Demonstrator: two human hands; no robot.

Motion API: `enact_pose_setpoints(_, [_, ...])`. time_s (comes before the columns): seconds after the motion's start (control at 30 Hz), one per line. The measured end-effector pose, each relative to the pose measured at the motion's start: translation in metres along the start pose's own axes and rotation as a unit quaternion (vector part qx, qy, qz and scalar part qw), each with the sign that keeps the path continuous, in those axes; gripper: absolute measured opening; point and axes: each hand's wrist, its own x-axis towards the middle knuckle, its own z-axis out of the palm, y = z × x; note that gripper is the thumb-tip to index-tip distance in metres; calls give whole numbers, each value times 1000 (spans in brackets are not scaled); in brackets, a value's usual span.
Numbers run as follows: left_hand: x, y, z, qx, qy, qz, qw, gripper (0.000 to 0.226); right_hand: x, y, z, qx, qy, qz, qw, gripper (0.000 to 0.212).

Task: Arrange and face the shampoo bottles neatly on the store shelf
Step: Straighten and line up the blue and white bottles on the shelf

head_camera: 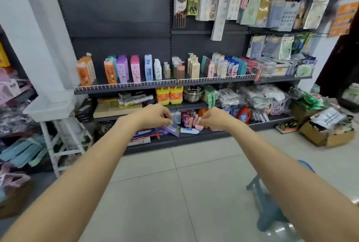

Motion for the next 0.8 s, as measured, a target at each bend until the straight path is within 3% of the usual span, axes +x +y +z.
enact_pose_setpoints(0.37, [168, -35, -19, -30, -1, 49, 998, 28, 147, 32, -29, 56, 78, 29, 995, 27])
enact_pose_setpoints(0.5, [232, -36, -22, -32, -20, 59, 998, 27, 201, 55, -43, 64, 72, 28, 995, 26])
enact_pose_setpoints(0.67, [325, -35, -36, -29, -23, 74, 997, 28, 283, 90, -82, 82, 64, 19, 994, 11])
enact_pose_setpoints(0.8, [403, -30, -51, -33, -11, 73, 997, 28, 350, 114, -119, 74, 77, 16, 994, 17])
